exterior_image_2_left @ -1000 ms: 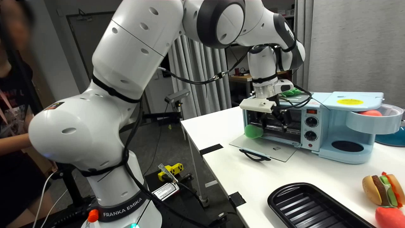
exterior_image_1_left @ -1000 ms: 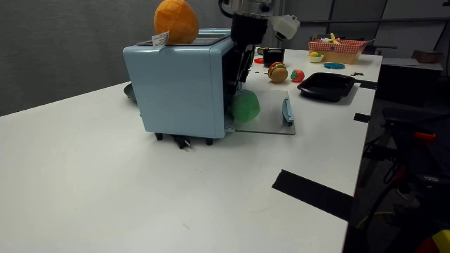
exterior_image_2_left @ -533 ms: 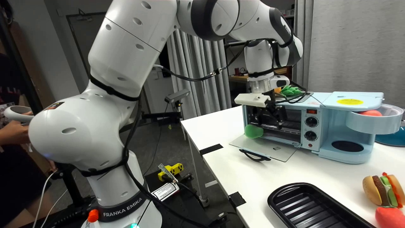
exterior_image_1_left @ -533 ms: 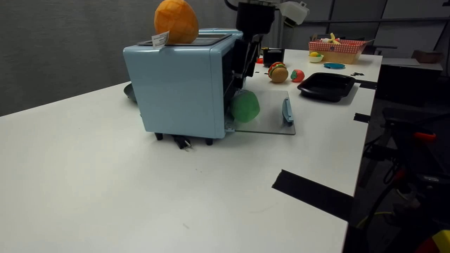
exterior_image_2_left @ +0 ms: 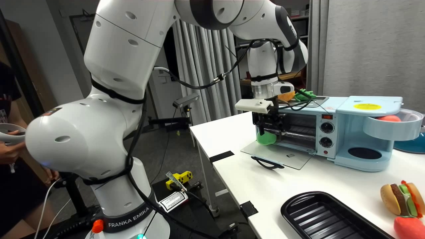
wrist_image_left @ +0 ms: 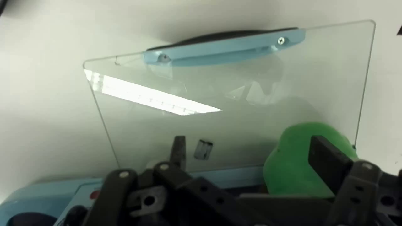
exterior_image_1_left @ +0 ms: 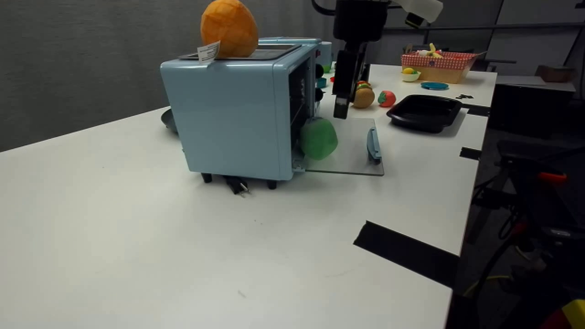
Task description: Remove the toy burger from the breakfast station oven, close the breakfast station oven door
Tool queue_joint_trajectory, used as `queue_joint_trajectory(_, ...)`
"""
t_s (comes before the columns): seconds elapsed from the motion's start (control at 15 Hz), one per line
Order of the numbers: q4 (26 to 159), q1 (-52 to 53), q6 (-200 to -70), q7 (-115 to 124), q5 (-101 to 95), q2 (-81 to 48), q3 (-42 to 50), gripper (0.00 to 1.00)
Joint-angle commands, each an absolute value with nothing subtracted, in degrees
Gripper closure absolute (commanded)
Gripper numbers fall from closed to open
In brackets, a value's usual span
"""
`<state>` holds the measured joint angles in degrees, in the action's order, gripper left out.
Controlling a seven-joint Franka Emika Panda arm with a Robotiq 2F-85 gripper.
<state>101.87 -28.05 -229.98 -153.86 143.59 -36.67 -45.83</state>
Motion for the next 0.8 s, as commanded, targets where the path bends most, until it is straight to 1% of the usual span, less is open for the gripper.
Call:
queue_joint_trajectory(0.0, 108.4, -31.5, -229.4, -152.2, 143.9, -34.3, -48.0, 0.00)
queue_joint_trajectory(0.73, 117.4, -34.3, -228.3, -148.9, 143.9, -35.0, -48.5, 0.00)
